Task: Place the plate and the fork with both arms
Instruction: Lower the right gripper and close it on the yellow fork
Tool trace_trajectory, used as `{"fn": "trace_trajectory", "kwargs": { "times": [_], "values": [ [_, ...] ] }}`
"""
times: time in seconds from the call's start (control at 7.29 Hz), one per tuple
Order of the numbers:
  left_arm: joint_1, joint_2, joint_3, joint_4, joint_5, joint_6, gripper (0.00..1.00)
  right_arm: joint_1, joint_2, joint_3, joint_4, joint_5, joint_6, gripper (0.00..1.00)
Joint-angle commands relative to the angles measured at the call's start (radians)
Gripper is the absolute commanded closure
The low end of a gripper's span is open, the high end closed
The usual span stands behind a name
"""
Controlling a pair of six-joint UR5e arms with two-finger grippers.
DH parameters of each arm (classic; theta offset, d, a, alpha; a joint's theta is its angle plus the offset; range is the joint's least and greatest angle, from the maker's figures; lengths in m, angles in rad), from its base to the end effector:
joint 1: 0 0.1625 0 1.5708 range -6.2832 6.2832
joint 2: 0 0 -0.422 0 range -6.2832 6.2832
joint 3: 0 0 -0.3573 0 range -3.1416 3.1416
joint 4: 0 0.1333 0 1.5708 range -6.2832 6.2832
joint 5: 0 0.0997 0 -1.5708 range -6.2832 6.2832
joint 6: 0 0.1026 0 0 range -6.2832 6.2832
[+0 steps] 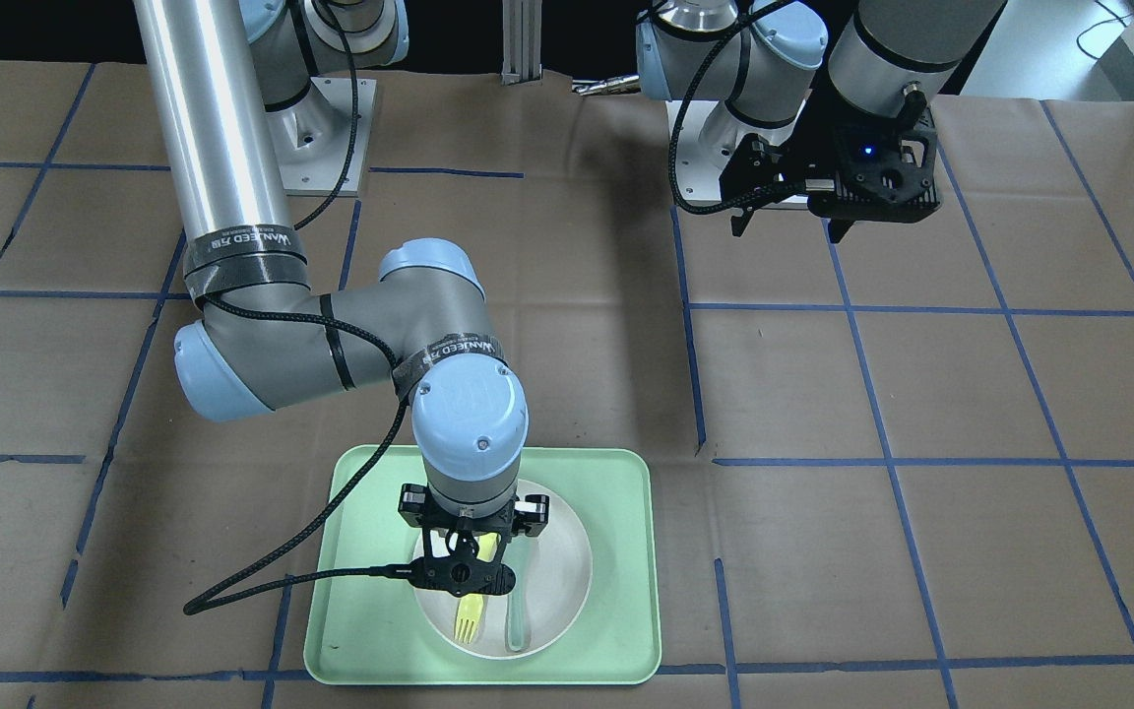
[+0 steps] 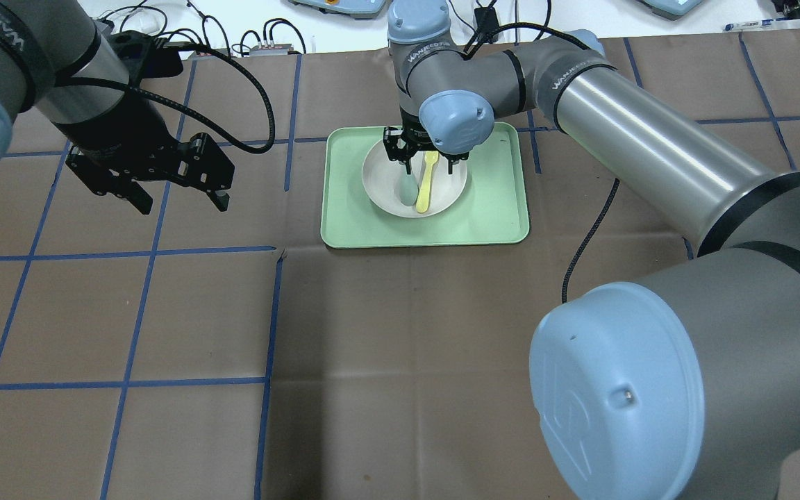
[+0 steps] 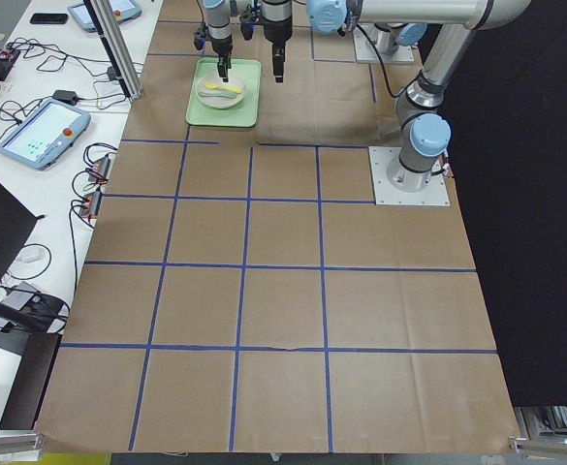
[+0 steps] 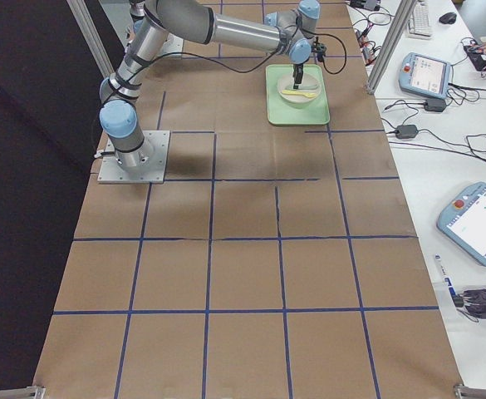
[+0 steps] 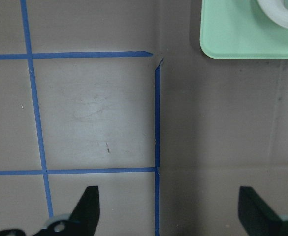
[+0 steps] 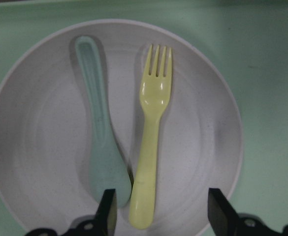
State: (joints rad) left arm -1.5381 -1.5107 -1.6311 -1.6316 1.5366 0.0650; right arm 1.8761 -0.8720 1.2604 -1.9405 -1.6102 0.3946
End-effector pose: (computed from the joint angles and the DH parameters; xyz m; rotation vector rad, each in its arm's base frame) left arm -0.1228 -0.4295 0.4752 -0.0485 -3.1027 -0.0920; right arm 0.3337 -0.6287 0.2459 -0.1377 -3.0951 -0.0063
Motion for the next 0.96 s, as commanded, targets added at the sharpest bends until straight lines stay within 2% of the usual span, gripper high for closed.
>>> {"fn": "trace_trajectory", "kwargs": {
  "times": [0.0,0.55,0.82],
  "values": [
    [-0.005,0.007,-0.013,-0.001,0.002,0.002,0.00,0.000,0.022,0.002,-0.020,0.004,0.012,0.44],
    [-0.005,0.010,-0.021,-0.001,0.002,0.004,0.00,0.000,0.056,-0.003,-0.021,0.006,0.027,0.44],
    [-0.005,0.014,-0.021,-0.001,0.004,0.006,0.00,0.000,0.077,-0.001,-0.080,0.006,0.027,0.44]
  ]
}}
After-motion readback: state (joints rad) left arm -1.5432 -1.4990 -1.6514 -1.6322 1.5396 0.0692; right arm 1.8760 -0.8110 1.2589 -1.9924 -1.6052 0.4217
